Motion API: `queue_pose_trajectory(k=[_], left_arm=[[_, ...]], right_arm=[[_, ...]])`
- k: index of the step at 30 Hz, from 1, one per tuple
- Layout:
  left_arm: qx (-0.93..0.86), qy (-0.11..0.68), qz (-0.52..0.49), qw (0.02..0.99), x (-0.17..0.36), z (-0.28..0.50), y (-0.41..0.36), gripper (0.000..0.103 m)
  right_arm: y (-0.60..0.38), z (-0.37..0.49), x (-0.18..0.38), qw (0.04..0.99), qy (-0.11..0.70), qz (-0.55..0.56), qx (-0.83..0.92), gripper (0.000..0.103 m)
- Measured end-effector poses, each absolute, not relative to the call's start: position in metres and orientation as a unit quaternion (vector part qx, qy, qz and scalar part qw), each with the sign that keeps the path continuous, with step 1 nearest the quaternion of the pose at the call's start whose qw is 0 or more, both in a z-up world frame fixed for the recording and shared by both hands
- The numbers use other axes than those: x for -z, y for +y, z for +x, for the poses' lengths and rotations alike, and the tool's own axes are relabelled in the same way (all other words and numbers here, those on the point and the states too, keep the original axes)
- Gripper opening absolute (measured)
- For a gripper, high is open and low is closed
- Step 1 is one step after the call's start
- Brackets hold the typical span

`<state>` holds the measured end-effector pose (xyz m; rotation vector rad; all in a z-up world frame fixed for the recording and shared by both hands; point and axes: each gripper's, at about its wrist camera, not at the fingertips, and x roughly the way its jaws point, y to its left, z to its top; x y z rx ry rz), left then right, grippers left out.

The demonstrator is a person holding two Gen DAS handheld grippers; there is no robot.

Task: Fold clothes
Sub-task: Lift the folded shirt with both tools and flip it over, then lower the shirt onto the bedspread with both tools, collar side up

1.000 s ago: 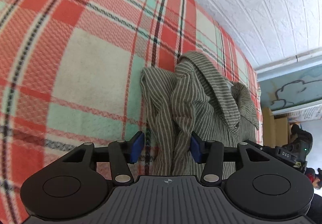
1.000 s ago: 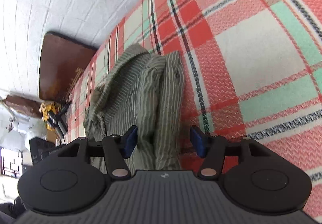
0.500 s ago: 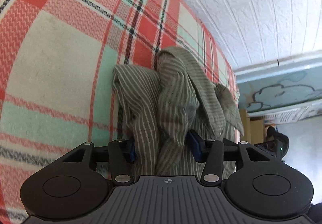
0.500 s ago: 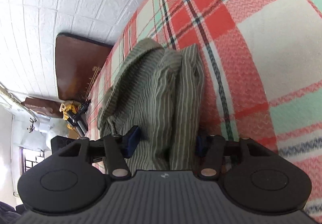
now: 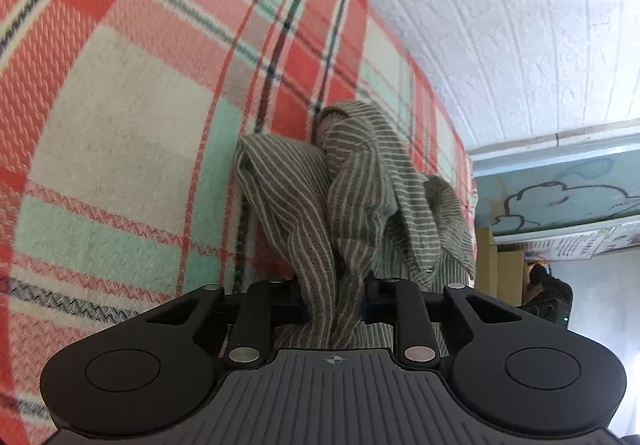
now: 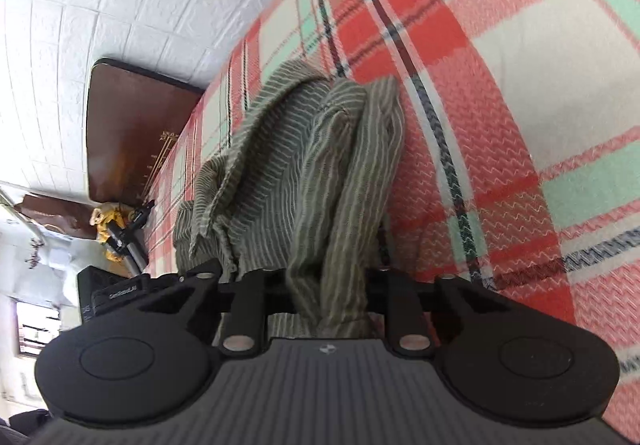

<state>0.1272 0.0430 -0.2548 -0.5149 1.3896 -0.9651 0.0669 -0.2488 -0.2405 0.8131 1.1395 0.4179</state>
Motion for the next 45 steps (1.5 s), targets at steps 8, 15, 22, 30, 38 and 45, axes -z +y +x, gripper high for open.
queue_pose_trajectory(k=[8, 15, 22, 30, 38, 45], left_arm=[[0.486, 0.549, -0.201, 0.649, 0.183, 0.146, 0.021, 0.016], [0.53, 0.491, -0.137, 0.677, 0.115, 0.168, -0.062, 0.016], [0.524, 0.468, -0.1, 0.705, 0.092, 0.184, -0.156, 0.016], [0.489, 0.487, -0.085, 0.719, 0.141, 0.205, -0.243, 0.016], [0.462, 0.501, -0.06, 0.73, 0.179, 0.219, -0.282, 0.016], [0.443, 0.515, -0.054, 0.732, 0.206, 0.232, -0.295, 0.02]], right_arm=[[-0.255, 0.059, 0.165, 0.804, 0.452, 0.34, -0.186, 0.019], [-0.292, 0.096, 0.107, 0.85, 0.403, 0.294, -0.166, 0.019], [-0.342, 0.152, 0.083, 0.877, 0.382, 0.252, -0.143, 0.019], [-0.406, 0.225, 0.136, 0.866, 0.419, 0.234, -0.14, 0.019], [-0.425, 0.262, 0.185, 0.854, 0.442, 0.233, -0.143, 0.019], [-0.431, 0.278, 0.208, 0.852, 0.452, 0.227, -0.135, 0.021]])
